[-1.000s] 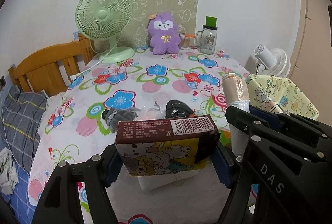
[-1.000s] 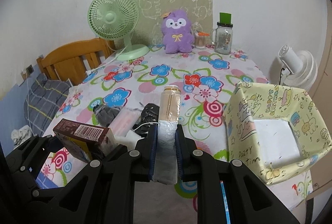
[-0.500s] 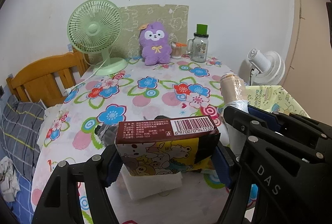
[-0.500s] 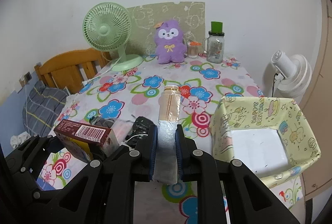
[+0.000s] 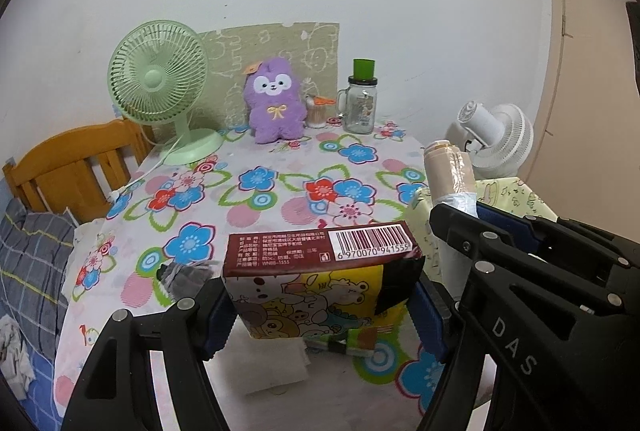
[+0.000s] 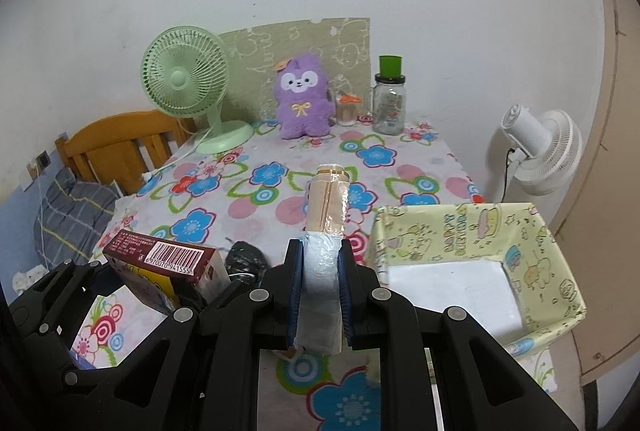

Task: Organize soft objects
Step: 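Lift and carry the box and roll toward the yellow-green paper box with both tools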

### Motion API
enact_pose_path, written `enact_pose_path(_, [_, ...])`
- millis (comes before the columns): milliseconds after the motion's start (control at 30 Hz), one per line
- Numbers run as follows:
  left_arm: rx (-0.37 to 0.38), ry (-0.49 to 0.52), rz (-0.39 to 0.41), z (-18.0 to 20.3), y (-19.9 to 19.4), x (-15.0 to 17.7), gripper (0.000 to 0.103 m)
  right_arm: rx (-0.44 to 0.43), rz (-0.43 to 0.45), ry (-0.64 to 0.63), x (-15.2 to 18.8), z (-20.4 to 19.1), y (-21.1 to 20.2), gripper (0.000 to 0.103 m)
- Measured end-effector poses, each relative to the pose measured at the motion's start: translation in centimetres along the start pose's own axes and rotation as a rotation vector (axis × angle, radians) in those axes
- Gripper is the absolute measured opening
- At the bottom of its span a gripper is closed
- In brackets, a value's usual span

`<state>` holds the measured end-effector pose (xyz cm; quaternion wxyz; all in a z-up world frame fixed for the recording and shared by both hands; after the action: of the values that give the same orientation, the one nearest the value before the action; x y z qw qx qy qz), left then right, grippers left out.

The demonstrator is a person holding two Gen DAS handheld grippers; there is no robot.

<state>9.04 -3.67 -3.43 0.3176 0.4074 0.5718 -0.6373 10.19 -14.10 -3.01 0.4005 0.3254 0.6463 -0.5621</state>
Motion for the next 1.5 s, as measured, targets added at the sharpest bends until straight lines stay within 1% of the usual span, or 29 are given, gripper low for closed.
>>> enact_pose_path(667, [0.051,0.057,0.011,5.5,1.4,-1.6,0.076,0.055,0.018,0.043,-1.0,5.5,-0.7,0.02])
enact_pose_path(1500, [0.16,0.129,0.02,12.6,3.9,-3.0,0.076,0.149,0.038,0.094,-1.3,12.8,-1.2,0.02])
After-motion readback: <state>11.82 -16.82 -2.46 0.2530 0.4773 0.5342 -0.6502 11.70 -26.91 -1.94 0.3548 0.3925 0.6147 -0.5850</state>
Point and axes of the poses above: each gripper's, at about its wrist camera, not at the fingertips, and y roughly the way its jaws point, z to its right, x to its underside, the point moved 2 cm from there along y, roughly the way its jaws point, and after that the axes turned 9 degrees about z, right-handed, at the moved point
